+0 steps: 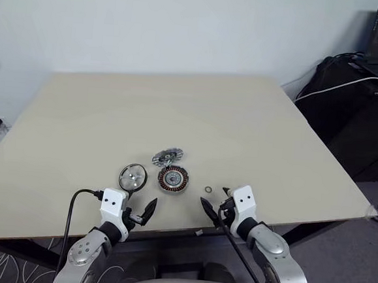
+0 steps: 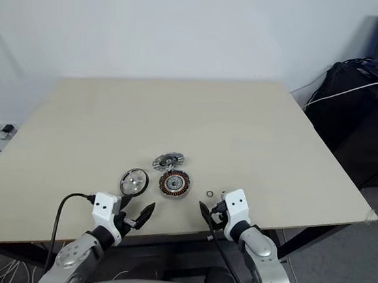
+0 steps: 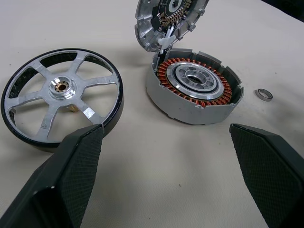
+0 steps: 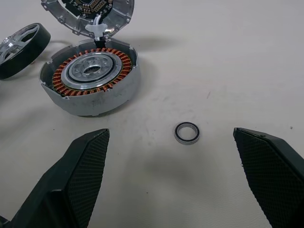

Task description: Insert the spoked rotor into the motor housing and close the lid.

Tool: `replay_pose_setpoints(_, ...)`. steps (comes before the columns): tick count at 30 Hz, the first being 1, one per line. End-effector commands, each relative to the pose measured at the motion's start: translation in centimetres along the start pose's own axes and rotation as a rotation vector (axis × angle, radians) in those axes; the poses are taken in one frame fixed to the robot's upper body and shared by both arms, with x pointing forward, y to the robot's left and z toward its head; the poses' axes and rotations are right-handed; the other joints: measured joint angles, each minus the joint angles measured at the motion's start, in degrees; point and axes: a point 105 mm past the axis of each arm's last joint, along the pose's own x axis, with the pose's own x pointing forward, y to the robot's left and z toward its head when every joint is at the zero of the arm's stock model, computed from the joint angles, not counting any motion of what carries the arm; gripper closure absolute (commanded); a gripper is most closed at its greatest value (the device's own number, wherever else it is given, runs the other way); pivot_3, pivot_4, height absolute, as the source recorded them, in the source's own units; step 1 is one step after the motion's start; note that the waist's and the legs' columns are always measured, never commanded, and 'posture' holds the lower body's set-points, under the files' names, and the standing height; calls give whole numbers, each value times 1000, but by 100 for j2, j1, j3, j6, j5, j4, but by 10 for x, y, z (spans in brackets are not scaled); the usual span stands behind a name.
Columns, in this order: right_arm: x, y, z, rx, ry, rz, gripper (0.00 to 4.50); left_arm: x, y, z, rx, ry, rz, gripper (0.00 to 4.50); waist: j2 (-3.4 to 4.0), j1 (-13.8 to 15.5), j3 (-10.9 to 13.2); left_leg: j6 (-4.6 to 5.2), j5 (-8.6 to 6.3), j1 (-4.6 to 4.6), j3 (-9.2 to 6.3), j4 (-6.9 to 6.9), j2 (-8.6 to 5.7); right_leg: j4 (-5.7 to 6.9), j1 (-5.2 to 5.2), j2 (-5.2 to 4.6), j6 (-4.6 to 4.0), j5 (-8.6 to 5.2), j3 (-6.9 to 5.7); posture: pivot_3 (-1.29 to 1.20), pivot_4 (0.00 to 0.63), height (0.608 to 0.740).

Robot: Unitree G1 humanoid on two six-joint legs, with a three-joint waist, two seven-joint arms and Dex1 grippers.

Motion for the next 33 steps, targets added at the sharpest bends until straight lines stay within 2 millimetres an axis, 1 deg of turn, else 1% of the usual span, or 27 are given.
replay_pose_setpoints(1, 1, 0, 12, -7, -46, -4, 0, 2, -4, 16, 24, -56, -16, 24, 0, 0, 0, 0, 0, 0, 0, 0, 0, 0, 0, 0, 0, 0, 0, 0, 0, 740)
replay_pose_setpoints(12, 4, -1, 12, 19, -37, -6, 0, 1, -3, 16, 22, -59, -11, 24, 0, -1, 0, 0, 0, 0, 0, 0, 0, 0, 0, 0, 0, 0, 0, 0, 0, 740)
replay_pose_setpoints(18, 12, -6, 3, -10, 36, -50, 0, 2, -4, 15, 20, -60, -12, 24, 1, -1, 0, 0, 0, 0, 0, 0, 0, 0, 0, 0, 0, 0, 0, 0, 0, 740)
replay_pose_setpoints(21, 20, -7, 2, -21, 58, -55, 0, 3, -5, 15, 19, -59, -15, 24, 1, -3, 0, 0, 0, 0, 0, -1, 0, 0, -1, 1, 0, 0, 0, 0, 0, 740)
replay_pose_setpoints(28, 45, -4, 5, -23, 64, -54, 0, 3, -4, 16, 16, -66, -7, 24, 2, -36, 1, 1, 1, 0, 0, -1, -1, 0, -2, 3, 0, 1, 0, 0, 0, 740)
replay_pose_setpoints(33, 56, -1, 5, -35, 69, -39, 0, 2, -4, 16, 13, -70, 0, 24, 4, -47, 1, 12, 7, 1, 0, -4, -1, 0, -4, 4, -2, 2, 0, 0, 0, 740)
